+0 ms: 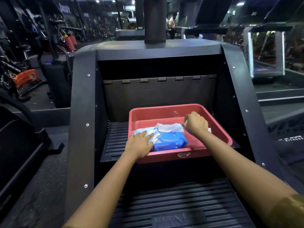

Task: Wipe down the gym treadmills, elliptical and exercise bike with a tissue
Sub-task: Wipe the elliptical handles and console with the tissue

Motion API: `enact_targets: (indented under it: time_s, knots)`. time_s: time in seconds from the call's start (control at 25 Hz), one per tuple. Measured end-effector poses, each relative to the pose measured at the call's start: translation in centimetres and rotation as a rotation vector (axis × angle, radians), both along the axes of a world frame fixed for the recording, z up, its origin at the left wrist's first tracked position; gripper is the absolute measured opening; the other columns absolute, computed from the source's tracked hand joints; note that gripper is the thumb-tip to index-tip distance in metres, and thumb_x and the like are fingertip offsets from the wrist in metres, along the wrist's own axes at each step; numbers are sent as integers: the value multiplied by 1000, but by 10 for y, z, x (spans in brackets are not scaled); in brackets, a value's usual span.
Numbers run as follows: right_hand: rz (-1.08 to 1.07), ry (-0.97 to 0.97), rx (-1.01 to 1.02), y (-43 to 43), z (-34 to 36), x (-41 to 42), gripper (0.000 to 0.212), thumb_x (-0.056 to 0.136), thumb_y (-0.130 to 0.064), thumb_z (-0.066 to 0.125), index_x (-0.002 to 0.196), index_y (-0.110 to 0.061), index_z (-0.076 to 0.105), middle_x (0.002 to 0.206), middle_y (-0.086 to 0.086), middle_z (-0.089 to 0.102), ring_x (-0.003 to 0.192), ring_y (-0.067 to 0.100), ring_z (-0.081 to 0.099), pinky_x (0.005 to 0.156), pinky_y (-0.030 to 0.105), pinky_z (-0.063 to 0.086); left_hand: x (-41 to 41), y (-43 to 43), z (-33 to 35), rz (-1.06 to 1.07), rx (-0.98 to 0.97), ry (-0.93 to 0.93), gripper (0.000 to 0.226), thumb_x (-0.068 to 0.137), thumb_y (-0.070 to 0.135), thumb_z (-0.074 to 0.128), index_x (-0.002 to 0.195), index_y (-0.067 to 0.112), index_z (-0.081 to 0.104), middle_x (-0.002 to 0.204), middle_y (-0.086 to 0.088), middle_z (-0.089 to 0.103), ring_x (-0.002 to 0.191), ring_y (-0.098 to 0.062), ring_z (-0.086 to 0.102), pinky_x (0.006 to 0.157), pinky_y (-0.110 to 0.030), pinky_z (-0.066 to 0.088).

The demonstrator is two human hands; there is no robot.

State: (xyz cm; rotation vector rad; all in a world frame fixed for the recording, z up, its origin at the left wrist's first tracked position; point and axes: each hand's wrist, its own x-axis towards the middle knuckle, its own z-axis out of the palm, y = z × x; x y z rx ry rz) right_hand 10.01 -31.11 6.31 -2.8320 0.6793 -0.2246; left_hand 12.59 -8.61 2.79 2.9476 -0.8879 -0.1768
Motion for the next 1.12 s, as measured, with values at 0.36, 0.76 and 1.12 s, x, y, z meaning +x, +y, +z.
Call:
enact_targets:
  time_s: [0.36,0.76,1.12]
  knots:
    - [531,-8,199,34,-29,32,45,84,-13,67,127,-9,54,130,10,55,124,25,46,100,26,27,1,1,-3,-5,-33,-13,50,101,35,29,150,30,24,158,-3,21,143,-18,21,118,-38,3]
    - [533,63,-33,37,-35,25,25,91,-25,52,109,-25,69,119,-3,62,114,23,48,91,34,36,5,-1,-6,14,-97,-4,50,101,39,31,150,30,25,156,-3,26,144,-20,22,117,-38,9]
    - [641,230,15,31,-36,18,31,96,-22,42,117,-22,65,125,-4,43,113,19,32,95,36,28,14,-24,-2,211,-563,179,30,99,39,45,116,30,68,122,6,65,118,-23,49,100,-38,32]
